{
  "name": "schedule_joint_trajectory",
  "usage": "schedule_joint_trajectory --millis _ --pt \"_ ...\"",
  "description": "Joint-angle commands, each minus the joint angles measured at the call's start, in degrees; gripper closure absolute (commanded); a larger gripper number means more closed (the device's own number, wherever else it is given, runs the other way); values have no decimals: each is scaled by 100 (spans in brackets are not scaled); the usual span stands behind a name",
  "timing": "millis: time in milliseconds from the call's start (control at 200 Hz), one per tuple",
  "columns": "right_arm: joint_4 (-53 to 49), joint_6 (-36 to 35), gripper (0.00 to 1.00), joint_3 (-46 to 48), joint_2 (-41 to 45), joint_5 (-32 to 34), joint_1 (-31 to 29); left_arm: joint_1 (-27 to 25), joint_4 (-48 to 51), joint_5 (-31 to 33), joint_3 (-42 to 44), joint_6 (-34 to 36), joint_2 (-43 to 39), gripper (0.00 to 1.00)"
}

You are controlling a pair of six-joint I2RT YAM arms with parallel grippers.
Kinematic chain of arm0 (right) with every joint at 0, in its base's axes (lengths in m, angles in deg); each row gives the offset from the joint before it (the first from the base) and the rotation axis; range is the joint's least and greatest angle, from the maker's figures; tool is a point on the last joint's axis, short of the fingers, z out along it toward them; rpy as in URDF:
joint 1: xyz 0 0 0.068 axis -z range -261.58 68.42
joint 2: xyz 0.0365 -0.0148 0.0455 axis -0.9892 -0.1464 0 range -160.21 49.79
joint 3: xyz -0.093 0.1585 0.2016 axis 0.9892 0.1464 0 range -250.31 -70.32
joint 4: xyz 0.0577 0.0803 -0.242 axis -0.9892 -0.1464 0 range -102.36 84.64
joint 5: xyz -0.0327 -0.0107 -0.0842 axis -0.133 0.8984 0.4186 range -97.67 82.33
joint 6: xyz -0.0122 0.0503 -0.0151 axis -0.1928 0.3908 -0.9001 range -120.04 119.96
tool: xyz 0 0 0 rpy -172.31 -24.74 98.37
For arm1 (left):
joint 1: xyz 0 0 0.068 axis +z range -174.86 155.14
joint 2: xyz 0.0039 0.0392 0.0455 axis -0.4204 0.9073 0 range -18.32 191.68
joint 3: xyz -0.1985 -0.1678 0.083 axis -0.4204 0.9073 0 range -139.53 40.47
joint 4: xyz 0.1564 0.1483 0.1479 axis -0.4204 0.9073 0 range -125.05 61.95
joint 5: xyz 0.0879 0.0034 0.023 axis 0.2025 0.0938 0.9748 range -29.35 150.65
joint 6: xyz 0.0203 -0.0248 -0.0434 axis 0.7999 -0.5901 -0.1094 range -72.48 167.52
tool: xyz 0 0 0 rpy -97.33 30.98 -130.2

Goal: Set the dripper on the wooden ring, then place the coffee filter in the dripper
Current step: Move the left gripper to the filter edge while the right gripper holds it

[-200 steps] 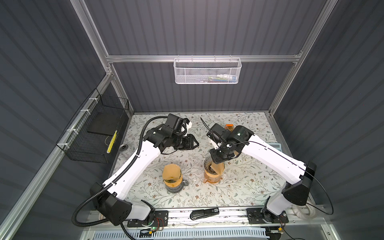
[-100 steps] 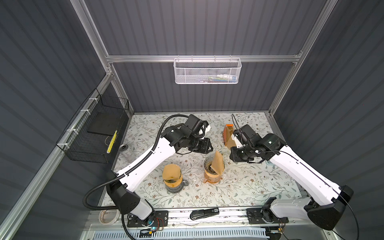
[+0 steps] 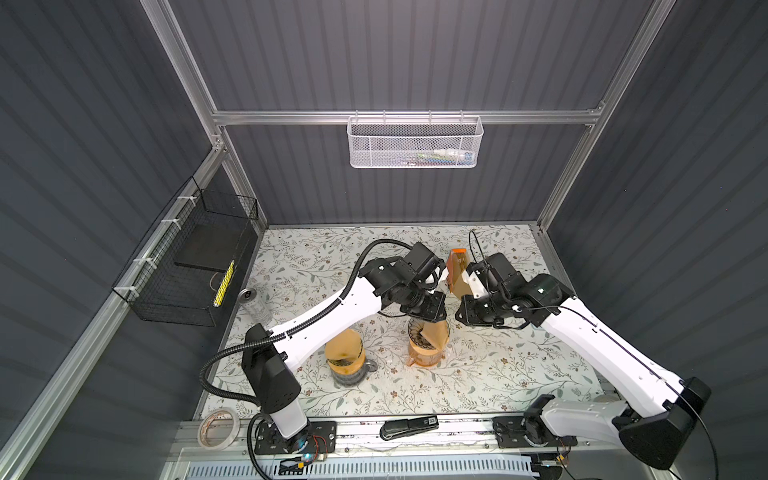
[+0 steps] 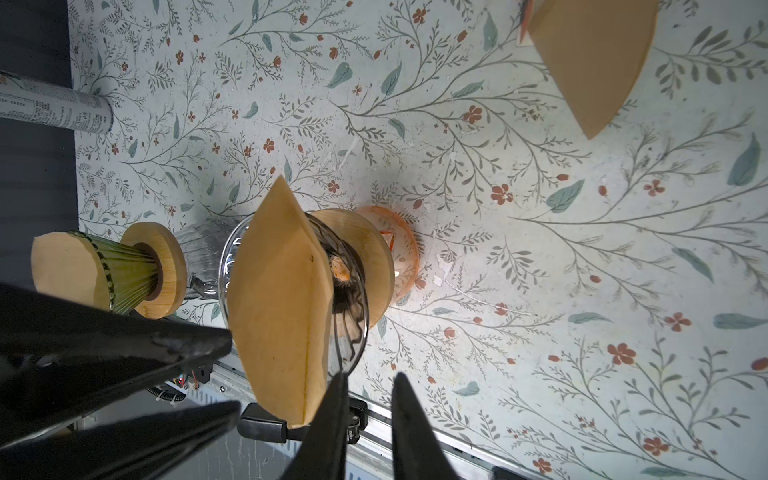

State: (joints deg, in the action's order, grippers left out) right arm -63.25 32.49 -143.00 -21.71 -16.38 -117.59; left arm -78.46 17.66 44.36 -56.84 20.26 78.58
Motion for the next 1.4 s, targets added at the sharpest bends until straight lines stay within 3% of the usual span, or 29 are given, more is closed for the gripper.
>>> schedule_joint_trajectory --millis 0,570,1396 --pt "34 -53 78 -103 -147 -85 -37 -2 -68 53 120 -50 -87 75" --pt "42 -41 76 -544 -731 -26 -494 -5 -182 225 617 -112 -462 76" --pt "-101 -45 74 -767 -856 131 -669 -1 -235 286 767 -112 -532 78"
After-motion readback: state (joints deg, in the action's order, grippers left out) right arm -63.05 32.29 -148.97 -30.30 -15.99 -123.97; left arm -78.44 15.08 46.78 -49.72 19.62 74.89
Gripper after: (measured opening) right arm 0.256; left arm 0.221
